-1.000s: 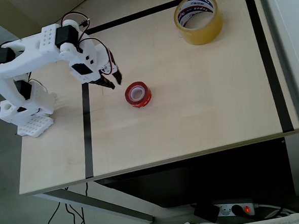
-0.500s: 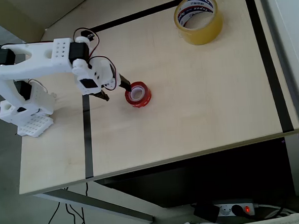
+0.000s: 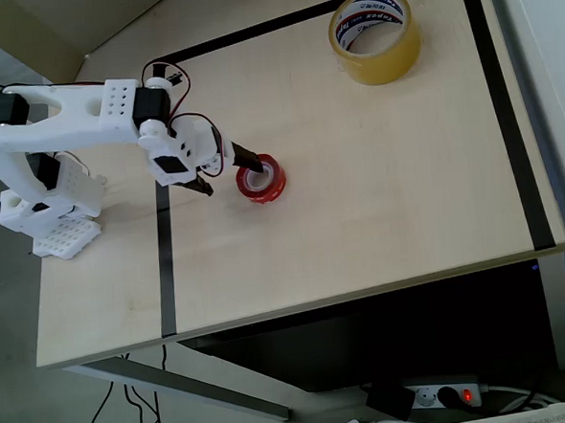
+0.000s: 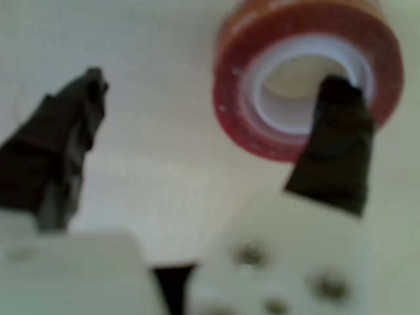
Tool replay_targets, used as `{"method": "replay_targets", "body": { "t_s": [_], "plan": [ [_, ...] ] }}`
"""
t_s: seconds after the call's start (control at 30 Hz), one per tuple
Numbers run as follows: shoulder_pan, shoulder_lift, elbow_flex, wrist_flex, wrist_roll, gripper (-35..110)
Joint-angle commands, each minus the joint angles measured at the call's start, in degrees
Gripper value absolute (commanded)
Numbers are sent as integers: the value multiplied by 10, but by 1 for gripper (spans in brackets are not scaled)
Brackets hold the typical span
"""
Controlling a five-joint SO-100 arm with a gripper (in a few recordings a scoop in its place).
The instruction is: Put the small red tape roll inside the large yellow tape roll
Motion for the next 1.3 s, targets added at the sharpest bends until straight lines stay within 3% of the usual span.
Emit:
{"method": "replay_targets", "body": {
  "t_s": [0.0, 0.13, 0.2, 0.23, 0.57, 0.83, 1.03, 1.27],
  "plan": [
    [14, -20, -5, -22, -7, 33],
    [18, -73, -18, -43, -8, 20],
    [19, -83, -25, -47, -8, 2],
    [20, -83, -30, -48, -8, 0],
    [18, 42, -56, -54, -11, 0],
    [-42, 253, -62, -62, -4, 0],
    [-112, 337, -62, -168, 15, 0],
    [-158, 279, -100, -268, 50, 0]
  ]
}}
